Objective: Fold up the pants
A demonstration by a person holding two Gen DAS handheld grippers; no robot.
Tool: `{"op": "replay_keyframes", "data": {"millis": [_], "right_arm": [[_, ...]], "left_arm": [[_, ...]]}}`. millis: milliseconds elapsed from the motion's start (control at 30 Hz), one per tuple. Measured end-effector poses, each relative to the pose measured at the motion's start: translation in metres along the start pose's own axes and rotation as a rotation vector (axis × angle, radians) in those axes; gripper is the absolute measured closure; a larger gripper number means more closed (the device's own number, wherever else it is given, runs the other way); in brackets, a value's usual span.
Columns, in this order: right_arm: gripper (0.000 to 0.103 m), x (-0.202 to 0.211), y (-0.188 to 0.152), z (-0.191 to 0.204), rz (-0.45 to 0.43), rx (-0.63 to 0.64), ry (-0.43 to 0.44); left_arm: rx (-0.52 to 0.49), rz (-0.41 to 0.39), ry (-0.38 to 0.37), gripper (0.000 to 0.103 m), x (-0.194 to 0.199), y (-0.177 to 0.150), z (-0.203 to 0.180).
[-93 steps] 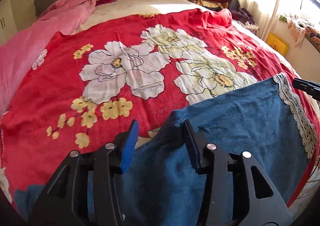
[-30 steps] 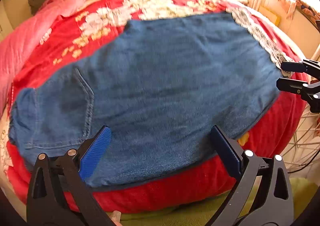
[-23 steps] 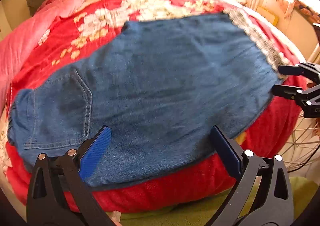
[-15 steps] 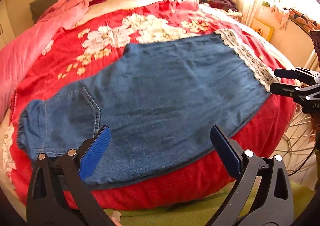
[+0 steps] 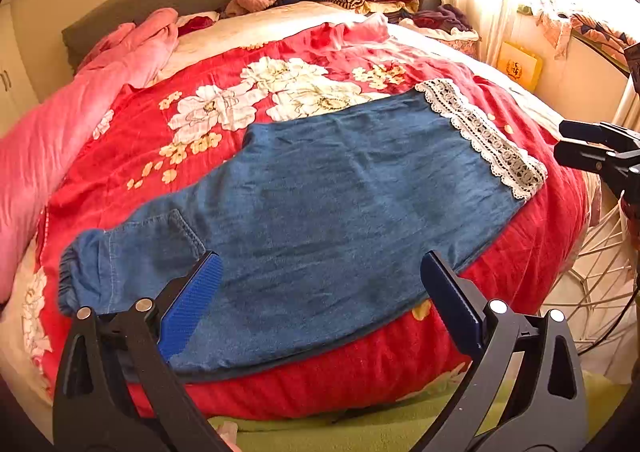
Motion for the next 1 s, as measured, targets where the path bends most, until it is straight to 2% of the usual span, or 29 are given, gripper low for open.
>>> {"op": "replay_keyframes", "data": {"millis": [300,667,833,1000], "right_arm": [[0.007,0.013,0.0,-0.013,-0.038,-0.027,-0.027],[0.007,0.011,-0.007,-0.024,-0.036,-0.055,-0.033],[0.007,0.0,-0.013,-0.029,-0.013,-0.074,-0.021],[0.007,-0.012,-0.018,-0.034,0.006,-0.105,-0.003]], "left_arm": [[-0.007,-0.02,-0.009,0.01,0.002,0.012,-0.009],[-0.051,-0.048,-0.024,0.01,-0.003,0.04,-0.027],[-0.066,-0.044,-0.048,0.01,-0.02,0.065,-0.035],[-0.104,0.001,-0.071,0.01,-0.057,0.094,-0.048]]}}
Point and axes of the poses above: each gripper's, at about its wrist camera, not at the fingertips, and x roughly against the way its jaws point, z to its left, y to its top, the point moved 2 cm from there along -x, roughly the way its jaws point, and after that the axes turned 6 degrees about x, right-handed, at the moved point
